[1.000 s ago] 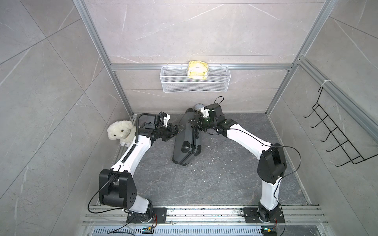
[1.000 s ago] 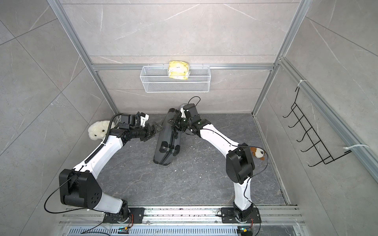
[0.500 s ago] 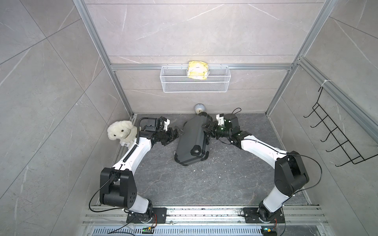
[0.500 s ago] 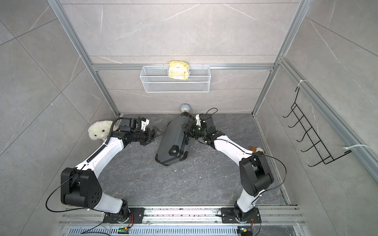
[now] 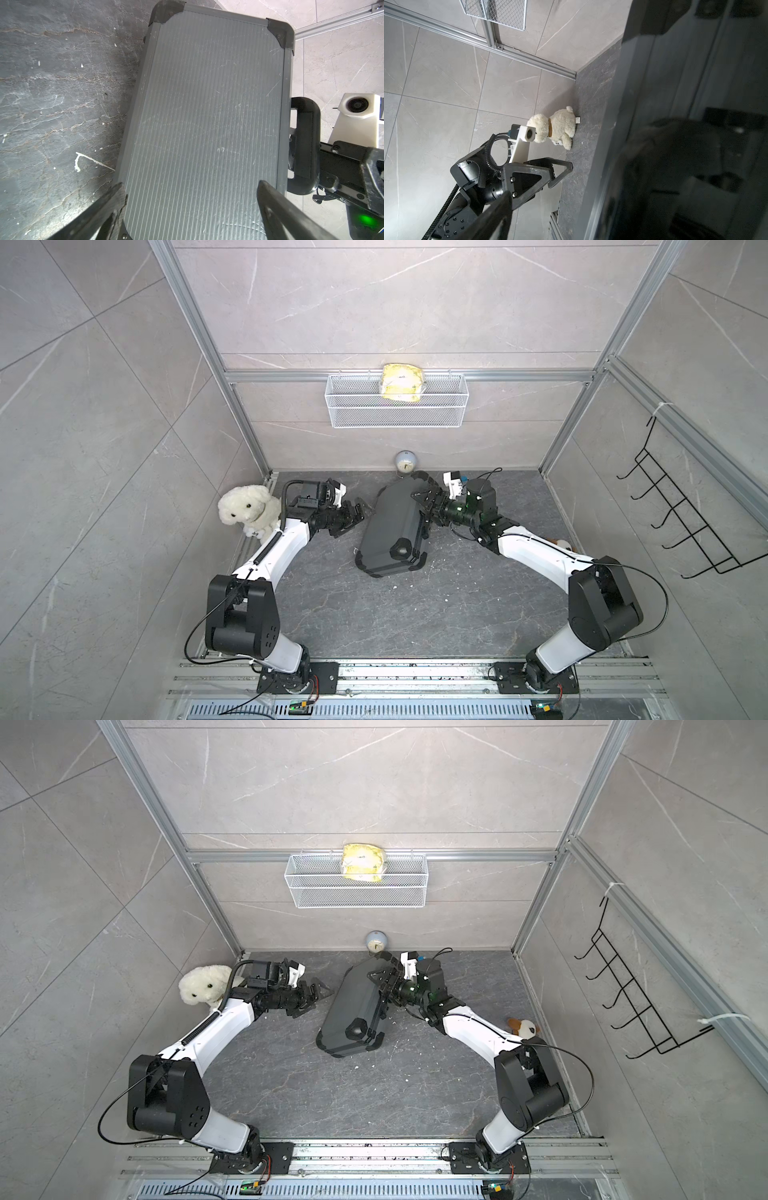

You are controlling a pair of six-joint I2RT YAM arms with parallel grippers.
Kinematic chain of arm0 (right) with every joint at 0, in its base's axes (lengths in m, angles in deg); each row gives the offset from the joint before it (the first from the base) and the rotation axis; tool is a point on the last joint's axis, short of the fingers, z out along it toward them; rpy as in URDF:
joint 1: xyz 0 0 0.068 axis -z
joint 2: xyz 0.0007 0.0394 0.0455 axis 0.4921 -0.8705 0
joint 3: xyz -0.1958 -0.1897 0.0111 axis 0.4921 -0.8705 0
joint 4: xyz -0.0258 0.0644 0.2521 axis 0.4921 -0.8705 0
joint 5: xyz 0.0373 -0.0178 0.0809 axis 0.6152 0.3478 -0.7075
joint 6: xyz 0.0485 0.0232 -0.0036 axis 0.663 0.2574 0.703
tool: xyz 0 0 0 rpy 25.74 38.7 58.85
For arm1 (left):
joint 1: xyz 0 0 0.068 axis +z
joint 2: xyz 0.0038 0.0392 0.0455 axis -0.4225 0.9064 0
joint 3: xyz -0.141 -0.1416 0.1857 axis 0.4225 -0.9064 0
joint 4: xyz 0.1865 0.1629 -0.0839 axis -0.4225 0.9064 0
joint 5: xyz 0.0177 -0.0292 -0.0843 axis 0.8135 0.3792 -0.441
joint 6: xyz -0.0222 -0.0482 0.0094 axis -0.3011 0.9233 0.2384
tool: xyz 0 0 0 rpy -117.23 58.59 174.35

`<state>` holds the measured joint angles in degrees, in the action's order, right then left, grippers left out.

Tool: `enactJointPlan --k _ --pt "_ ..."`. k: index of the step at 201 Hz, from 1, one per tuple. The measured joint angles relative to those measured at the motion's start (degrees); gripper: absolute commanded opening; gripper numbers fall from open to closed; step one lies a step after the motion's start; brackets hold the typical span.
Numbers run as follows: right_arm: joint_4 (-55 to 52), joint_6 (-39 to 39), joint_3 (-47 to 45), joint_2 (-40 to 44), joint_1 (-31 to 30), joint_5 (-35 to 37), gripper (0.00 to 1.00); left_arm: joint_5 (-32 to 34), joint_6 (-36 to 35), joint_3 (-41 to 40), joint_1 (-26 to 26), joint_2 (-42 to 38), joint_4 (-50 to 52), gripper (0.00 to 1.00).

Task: Open the poker set cases
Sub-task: Place the poker set case at the center of the board.

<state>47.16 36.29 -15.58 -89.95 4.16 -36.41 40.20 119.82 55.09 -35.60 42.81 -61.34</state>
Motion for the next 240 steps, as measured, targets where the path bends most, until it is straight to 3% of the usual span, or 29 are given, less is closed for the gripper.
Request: enactJointPlan --k 34,92,129,177,214,240 --pt "7.21 1.81 -5.99 1.46 1.44 -1.2 0.82 -0.13 0.92 -3.17 -0.13 0.0 -3.32 0.97" --pt "16.35 4.2 -10.54 1.33 2.47 -2.62 0.82 0.2 6.03 -18.8 -0.66 -1.16 -10.49 0.98" --pt "5.9 1.2 -1.22 -0.92 -0.28 -1.14 0.73 1.51 7.15 -19.39 0.46 -3.96 -10.69 0.99" --pt "-8.11 -3.67 11.74 -5.42 -4.46 1.68 0.55 2.54 4.81 -11.02 4.0 0.94 -6.86 0.98" --pt "-13.68 -5.03 12.61 -4.24 -4.33 2.75 0.65 2.34 4.35 -10.67 6.56 3.34 -6.54 0.98" --pt "-20.87 -7.89 12.66 -1.95 -4.11 3.08 0.65 1.92 4.26 -10.67 7.39 4.52 -6.64 0.97"
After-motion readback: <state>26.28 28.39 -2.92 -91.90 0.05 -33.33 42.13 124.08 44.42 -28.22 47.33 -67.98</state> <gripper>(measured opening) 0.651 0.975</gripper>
